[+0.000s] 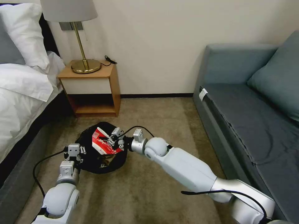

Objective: Pick up the trash bin, then pick up the garbage on the floor and place it into the trash bin.

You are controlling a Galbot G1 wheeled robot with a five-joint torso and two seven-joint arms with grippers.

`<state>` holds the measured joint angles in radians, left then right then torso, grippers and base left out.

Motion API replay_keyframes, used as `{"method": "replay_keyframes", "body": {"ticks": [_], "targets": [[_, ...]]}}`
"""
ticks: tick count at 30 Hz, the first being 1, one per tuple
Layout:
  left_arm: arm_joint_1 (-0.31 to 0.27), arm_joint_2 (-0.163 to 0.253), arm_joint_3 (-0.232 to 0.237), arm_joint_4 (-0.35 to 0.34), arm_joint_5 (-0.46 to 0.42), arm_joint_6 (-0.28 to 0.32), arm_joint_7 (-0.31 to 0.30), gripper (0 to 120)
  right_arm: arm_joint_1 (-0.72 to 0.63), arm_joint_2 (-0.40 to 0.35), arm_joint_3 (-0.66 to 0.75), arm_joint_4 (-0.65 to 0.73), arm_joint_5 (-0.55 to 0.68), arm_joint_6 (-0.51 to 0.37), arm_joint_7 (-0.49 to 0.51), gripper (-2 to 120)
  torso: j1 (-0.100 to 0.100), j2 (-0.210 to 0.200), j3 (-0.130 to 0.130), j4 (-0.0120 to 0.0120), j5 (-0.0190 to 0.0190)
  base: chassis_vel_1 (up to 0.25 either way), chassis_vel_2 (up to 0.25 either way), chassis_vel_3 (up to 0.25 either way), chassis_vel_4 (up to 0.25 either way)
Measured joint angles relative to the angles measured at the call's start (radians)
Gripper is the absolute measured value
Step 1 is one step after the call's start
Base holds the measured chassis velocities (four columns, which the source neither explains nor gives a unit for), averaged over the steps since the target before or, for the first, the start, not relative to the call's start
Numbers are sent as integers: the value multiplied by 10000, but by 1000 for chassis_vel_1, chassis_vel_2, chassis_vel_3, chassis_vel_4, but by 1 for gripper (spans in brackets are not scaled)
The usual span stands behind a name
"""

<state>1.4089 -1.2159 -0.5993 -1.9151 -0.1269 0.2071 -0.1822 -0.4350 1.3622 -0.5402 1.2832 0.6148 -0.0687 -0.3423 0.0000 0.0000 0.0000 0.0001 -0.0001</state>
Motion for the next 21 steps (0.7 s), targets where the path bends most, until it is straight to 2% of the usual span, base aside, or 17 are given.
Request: {"method": "replay_keyframes", "body": {"ticks": [1,3,4,6,7,9,10,12,15,16,17,19,21], "targets": [[-23,-5,4,0,-6,0,1,4,-36,7,-2,-1,-69,0,99,13,0,0,0,-1,0,0,0,0,0],[-30,-7,6,3,-7,-1,1,4,-43,8,-3,-1,-78,0,116,14,0,0,0,-1,0,0,0,0,0],[-53,-11,9,13,-9,-5,2,4,-77,7,-2,3,-120,0,191,22,0,0,0,-2,0,0,0,0,0],[-63,-13,12,22,-10,-7,1,4,-96,4,-2,11,-136,0,222,25,0,-1,0,-2,0,0,0,0,0],[-79,-17,22,49,-13,-8,1,4,-151,-20,-4,55,-179,0,322,33,0,0,0,-2,1,0,0,0,0],[-117,-23,31,100,-15,-9,-4,4,-213,-53,-20,157,-307,-2,443,42,0,0,0,-2,1,0,0,0,0],[-117,-23,31,100,-15,-9,-4,4,-213,-53,-20,157,-307,-2,443,42,0,0,0,-2,1,0,0,0,0],[-189,-23,15,223,-25,-10,-36,4,-240,-37,-16,280,-343,0,715,51,0,0,0,-2,0,0,0,0,0],[-214,-22,-10,263,-63,-12,-62,4,-251,-23,10,322,-343,2,797,59,0,0,0,-1,1,0,0,0,0],[-241,-18,-36,288,-138,-13,-88,4,-262,-19,39,369,-344,28,889,67,0,0,0,-1,1,0,0,0,0],[-241,-18,-36,288,-138,-13,-88,4,-262,-19,39,369,-344,28,889,67,0,0,0,-1,1,0,0,0,0],[-293,-7,-125,337,-260,-13,-151,4,-285,-94,117,466,-374,50,1101,79,0,0,0,-1,0,0,0,0,0],[-319,9,-184,365,-325,-13,-198,4,-294,-156,174,510,-383,51,1220,82,0,0,0,-1,1,0,0,0,0]]}}
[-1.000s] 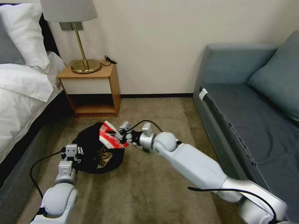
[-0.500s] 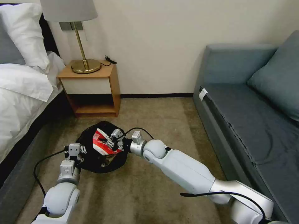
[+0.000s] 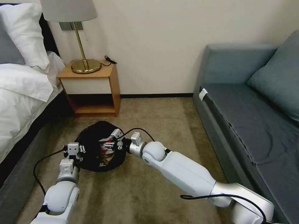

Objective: Pick up the trash bin, then pick up the garbage on the floor and place it into the trash bin.

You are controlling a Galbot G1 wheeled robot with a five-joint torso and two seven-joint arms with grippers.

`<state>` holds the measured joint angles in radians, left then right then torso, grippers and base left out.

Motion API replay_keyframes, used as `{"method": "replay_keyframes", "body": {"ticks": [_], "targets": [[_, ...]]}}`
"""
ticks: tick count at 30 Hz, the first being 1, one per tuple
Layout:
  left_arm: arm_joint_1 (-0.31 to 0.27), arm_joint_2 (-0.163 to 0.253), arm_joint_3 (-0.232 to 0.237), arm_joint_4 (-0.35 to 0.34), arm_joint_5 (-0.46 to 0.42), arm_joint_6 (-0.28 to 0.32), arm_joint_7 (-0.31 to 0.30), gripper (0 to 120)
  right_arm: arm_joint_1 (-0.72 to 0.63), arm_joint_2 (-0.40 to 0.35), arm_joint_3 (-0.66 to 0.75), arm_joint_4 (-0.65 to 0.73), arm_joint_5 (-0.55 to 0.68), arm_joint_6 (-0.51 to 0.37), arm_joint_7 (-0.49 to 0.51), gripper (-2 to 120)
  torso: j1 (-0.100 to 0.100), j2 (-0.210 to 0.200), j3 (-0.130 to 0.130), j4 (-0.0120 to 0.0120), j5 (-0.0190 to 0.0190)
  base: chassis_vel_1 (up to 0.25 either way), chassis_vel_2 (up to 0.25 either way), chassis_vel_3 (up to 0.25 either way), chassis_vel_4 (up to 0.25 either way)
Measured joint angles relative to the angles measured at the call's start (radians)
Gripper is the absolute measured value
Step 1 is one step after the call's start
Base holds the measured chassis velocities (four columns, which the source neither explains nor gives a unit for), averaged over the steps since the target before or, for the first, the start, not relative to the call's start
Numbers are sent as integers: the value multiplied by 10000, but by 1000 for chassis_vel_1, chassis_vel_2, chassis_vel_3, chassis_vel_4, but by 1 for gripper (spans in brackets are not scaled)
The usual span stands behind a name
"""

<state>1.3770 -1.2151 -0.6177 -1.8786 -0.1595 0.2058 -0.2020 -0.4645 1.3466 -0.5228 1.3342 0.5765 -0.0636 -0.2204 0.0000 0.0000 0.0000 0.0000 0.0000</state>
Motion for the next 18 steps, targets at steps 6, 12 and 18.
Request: {"method": "replay_keyframes", "body": {"ticks": [6,12,18], "targets": [[10,172,-363,65,-425,0,-213,4,-41,-594,674,-120,104,-347,648,99,0,0,0,0,1,0,0,0,0],[50,226,-451,88,-517,-2,-261,4,-253,-896,1203,-933,-26,-534,1018,100,0,0,0,-3,1,0,0,0,0],[6,302,-492,298,-577,-58,-306,4,-523,-873,1787,-1858,-284,-553,1035,100,0,0,0,-2,2,0,0,0,0]]}}
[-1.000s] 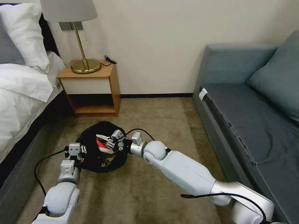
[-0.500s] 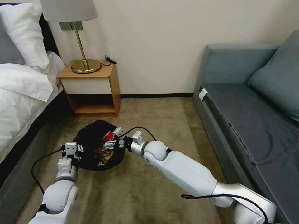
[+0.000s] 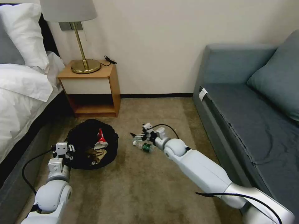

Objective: Pick up the trash bin, then pick up the garbage on the floor and place it into the trash bin.

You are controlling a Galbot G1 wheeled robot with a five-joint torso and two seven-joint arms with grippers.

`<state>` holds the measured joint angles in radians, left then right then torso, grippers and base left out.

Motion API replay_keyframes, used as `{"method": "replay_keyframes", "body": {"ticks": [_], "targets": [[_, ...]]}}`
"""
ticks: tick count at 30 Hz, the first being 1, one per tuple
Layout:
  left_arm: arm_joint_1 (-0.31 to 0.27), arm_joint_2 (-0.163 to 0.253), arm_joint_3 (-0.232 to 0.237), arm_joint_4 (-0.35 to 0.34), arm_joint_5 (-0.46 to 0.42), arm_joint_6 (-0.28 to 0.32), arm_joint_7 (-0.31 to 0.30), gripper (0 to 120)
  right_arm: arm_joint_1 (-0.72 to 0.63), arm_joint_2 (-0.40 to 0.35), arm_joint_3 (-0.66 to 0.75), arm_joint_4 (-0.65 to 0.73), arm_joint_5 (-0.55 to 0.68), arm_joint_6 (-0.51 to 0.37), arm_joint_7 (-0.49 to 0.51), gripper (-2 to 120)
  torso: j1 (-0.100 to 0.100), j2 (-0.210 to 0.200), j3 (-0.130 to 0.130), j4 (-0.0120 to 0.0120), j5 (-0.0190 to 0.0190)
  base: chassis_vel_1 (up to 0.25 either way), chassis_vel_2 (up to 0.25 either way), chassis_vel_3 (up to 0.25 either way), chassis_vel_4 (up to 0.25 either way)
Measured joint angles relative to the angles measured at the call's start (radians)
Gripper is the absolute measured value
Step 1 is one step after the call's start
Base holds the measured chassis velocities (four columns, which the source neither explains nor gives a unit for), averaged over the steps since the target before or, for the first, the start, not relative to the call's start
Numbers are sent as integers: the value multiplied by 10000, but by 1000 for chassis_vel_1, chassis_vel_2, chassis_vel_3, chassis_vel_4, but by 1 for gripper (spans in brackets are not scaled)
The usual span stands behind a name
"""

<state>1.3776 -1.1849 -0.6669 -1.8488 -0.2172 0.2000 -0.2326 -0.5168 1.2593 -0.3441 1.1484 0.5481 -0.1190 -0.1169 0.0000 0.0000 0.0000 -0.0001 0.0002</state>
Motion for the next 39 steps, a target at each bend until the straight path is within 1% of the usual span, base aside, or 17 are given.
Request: {"method": "replay_keyframes", "body": {"ticks": [5,16,27,39], "targets": [[-89,42,-7,159,-22,-18,-12,4,-48,99,268,-581,-69,-8,-187,100,0,0,0,1,-1,0,0,0,0],[-245,77,44,357,-43,-28,-22,4,-105,184,373,-1133,-233,81,-727,100,0,1,0,1,-1,0,0,0,0],[-324,80,131,438,-41,-28,-20,4,-114,228,421,-1320,-295,193,-855,100,0,0,0,1,-2,0,0,0,0],[-270,93,123,406,-38,-32,-11,4,-199,240,418,-1367,-420,244,-923,100,0,0,0,1,-2,-44,52,52,-45]]}}
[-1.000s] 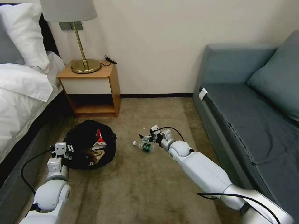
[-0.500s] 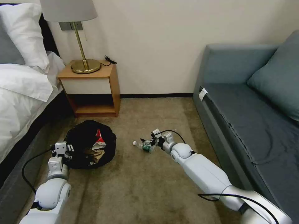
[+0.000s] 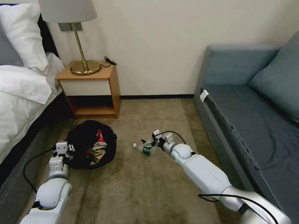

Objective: Pick up the trash bin, then pick up the garbage on the floor and place it into the trash bin.

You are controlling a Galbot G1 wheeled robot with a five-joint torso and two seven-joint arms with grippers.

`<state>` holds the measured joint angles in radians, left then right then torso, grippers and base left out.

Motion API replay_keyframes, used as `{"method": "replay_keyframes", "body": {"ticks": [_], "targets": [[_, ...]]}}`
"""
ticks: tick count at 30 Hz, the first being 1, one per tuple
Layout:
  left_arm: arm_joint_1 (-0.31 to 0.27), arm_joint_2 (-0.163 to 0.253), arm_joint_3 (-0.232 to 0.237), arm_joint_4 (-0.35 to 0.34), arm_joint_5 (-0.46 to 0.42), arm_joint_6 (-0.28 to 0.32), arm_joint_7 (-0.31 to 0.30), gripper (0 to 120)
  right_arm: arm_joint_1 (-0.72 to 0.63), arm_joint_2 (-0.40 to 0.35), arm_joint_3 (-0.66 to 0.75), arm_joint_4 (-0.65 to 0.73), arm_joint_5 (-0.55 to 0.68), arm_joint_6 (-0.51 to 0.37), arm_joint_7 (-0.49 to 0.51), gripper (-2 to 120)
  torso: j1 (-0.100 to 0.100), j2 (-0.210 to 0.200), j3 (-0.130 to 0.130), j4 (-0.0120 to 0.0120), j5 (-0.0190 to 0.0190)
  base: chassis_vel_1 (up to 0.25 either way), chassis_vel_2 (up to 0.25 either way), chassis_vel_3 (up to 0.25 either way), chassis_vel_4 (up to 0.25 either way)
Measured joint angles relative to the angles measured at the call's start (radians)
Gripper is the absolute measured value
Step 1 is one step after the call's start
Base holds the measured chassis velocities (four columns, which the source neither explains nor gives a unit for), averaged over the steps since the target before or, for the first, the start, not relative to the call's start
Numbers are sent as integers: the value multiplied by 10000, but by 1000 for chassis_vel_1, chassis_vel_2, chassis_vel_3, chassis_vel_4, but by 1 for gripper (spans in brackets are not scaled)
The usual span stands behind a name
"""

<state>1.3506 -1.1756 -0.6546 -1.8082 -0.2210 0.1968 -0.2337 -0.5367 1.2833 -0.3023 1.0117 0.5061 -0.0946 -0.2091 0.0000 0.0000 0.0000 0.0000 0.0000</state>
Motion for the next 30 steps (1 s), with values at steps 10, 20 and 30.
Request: {"method": "replay_keyframes", "body": {"ticks": [10,20,30], "targets": [[39,-2,-5,-81,8,-4,4,4,-59,4,-117,46,-58,-2,-34,100,0,0,0,0,-1,-52,30,49,-45],[1,-2,33,-85,13,-4,7,4,-116,-1,-116,2,-91,-6,-114,100,0,0,0,0,0,-37,37,28,-35],[-7,-12,30,56,3,-17,14,4,-193,53,-134,-129,-218,-1,-189,100,0,0,0,0,0,-67,59,68,-61]]}}
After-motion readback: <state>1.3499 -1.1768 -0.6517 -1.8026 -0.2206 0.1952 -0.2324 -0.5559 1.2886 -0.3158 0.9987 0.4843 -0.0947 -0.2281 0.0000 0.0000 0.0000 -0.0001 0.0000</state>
